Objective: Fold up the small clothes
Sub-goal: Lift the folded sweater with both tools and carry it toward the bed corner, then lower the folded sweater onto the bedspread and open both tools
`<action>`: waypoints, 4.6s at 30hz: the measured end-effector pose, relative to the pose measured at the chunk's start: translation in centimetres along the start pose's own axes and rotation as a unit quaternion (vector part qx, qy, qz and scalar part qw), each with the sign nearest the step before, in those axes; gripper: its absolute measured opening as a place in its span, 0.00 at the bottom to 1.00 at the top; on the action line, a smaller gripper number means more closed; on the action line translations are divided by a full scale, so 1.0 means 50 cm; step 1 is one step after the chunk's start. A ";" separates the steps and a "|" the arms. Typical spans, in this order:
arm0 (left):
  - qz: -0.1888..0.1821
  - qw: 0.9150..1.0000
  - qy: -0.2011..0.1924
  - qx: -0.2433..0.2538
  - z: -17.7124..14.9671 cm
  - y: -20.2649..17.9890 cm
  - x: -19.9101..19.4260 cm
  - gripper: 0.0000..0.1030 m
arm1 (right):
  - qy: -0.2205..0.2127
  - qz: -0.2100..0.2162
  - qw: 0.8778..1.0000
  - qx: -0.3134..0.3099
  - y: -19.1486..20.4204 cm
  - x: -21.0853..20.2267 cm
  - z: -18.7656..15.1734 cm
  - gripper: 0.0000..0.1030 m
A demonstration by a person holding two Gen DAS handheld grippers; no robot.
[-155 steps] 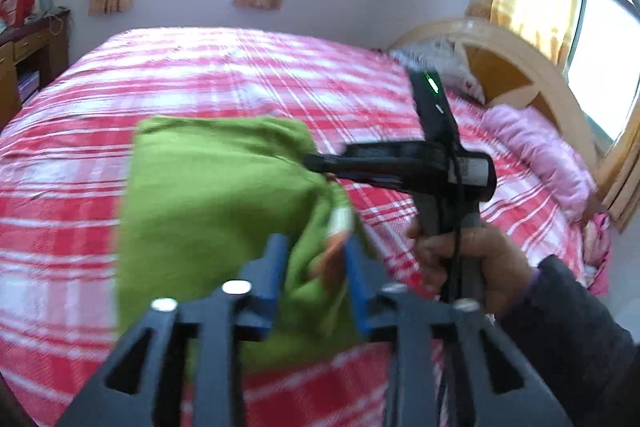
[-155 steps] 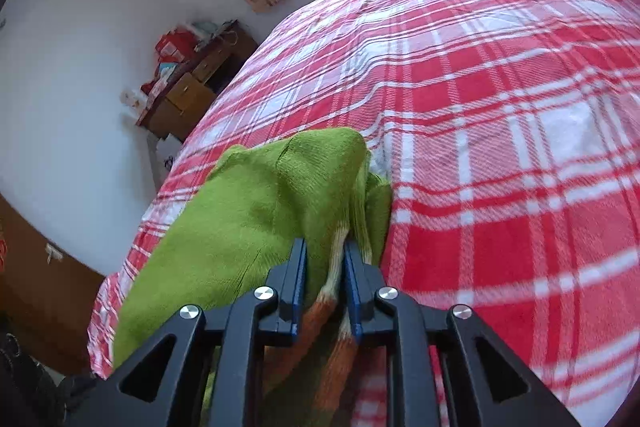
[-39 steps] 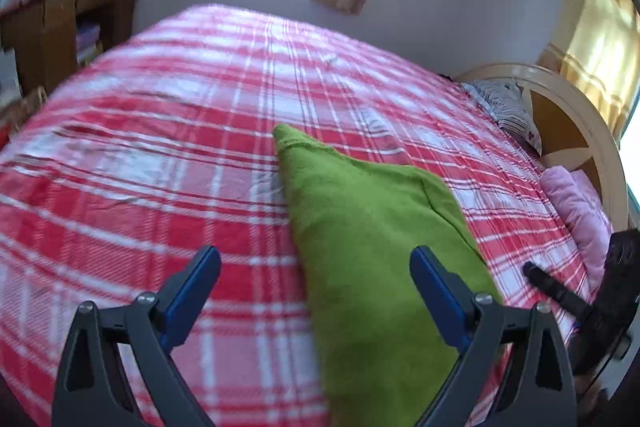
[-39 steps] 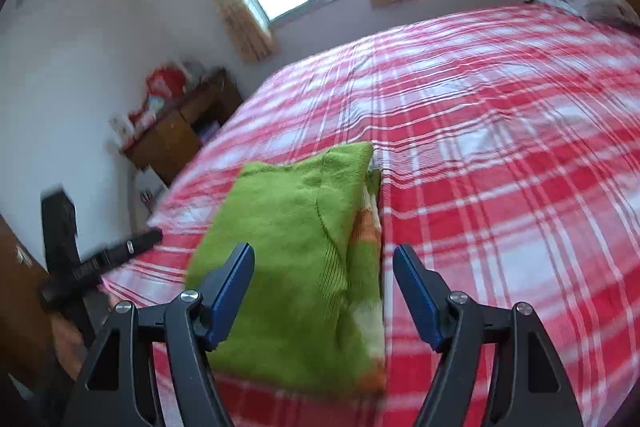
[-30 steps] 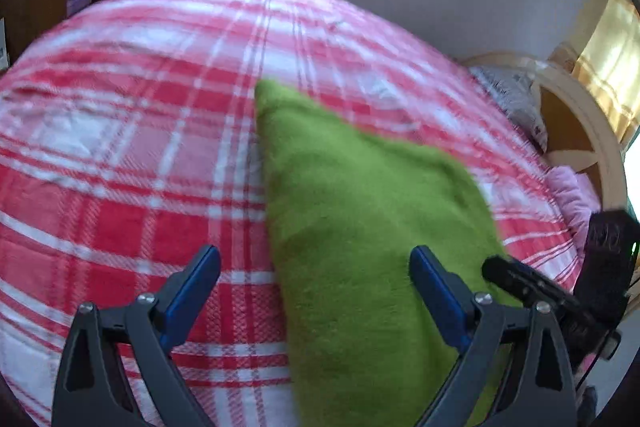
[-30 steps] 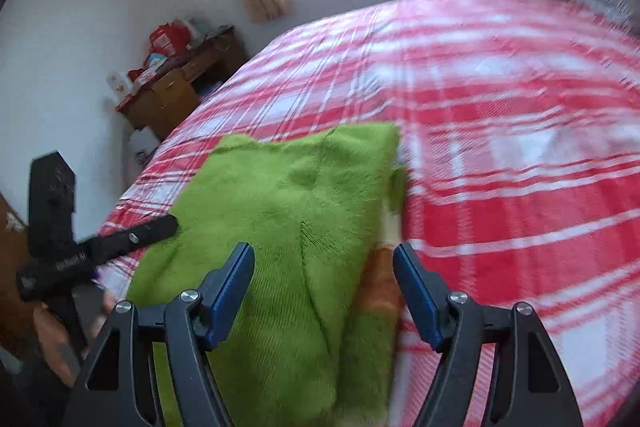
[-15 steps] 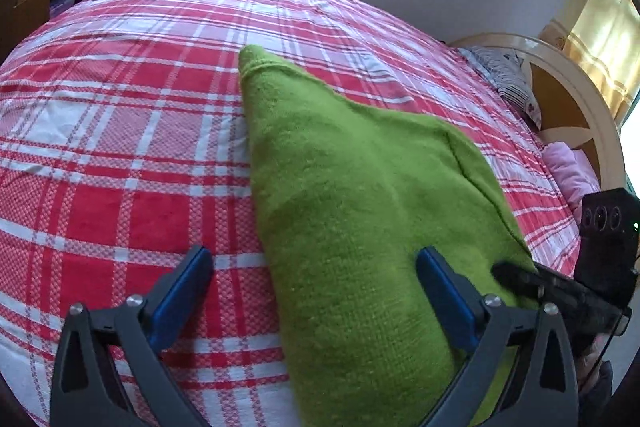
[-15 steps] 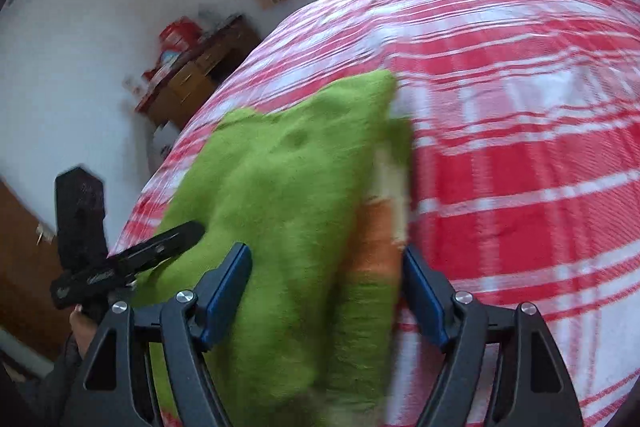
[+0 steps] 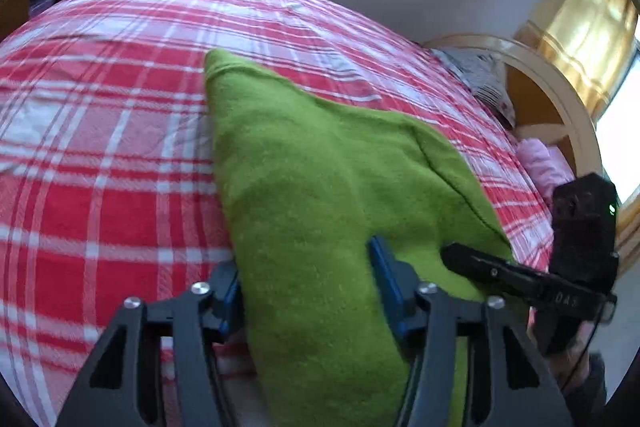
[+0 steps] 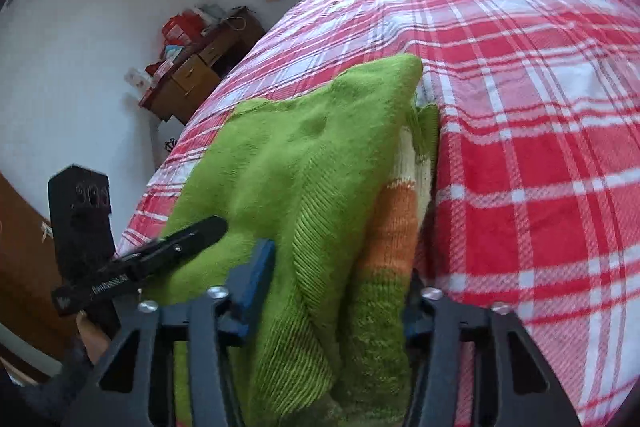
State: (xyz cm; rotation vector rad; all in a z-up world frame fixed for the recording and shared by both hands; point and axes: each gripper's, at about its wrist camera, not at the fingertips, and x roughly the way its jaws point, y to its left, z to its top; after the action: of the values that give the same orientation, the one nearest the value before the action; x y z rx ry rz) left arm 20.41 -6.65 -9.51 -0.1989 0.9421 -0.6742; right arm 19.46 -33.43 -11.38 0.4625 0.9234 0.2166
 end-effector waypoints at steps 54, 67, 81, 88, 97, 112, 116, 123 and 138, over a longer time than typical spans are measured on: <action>0.142 0.987 -0.005 0.081 -0.225 -0.109 -0.252 0.37 | -0.063 -0.047 0.995 -0.054 0.289 -0.191 -0.347 0.34; 0.170 0.983 -0.051 0.051 -0.239 -0.058 -0.337 0.37 | -0.076 -0.042 0.991 -0.105 0.406 -0.181 -0.345 0.34; 0.188 0.981 -0.052 -0.010 -0.271 0.037 -0.395 0.36 | -0.040 -0.014 0.988 -0.146 0.488 -0.117 -0.362 0.34; 0.220 0.972 -0.079 -0.041 -0.262 0.102 -0.456 0.36 | -0.032 0.017 0.983 -0.181 0.572 -0.067 -0.345 0.34; 0.265 0.957 -0.098 -0.072 -0.253 0.182 -0.502 0.37 | -0.016 0.052 0.972 -0.228 0.677 0.017 -0.322 0.34; 0.329 0.932 -0.126 -0.090 -0.154 0.349 -0.514 0.36 | -0.057 0.092 0.947 -0.302 0.815 0.182 -0.266 0.34; 0.342 0.926 -0.128 -0.095 -0.127 0.401 -0.478 0.36 | -0.065 0.098 0.948 -0.297 0.816 0.257 -0.241 0.34; 0.332 0.928 -0.103 -0.136 -0.119 0.479 -0.433 0.44 | 0.001 0.115 0.971 -0.208 0.754 0.401 -0.189 0.34; 0.324 0.920 -0.111 -0.188 -0.163 0.455 -0.524 0.70 | -0.060 0.057 0.986 -0.148 0.701 0.282 -0.176 0.46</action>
State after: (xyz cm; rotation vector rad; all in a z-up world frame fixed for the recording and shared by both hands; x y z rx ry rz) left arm 13.47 28.19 -6.45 -0.2774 0.8422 0.1477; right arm 21.27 5.29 -9.44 0.2495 0.7329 0.4194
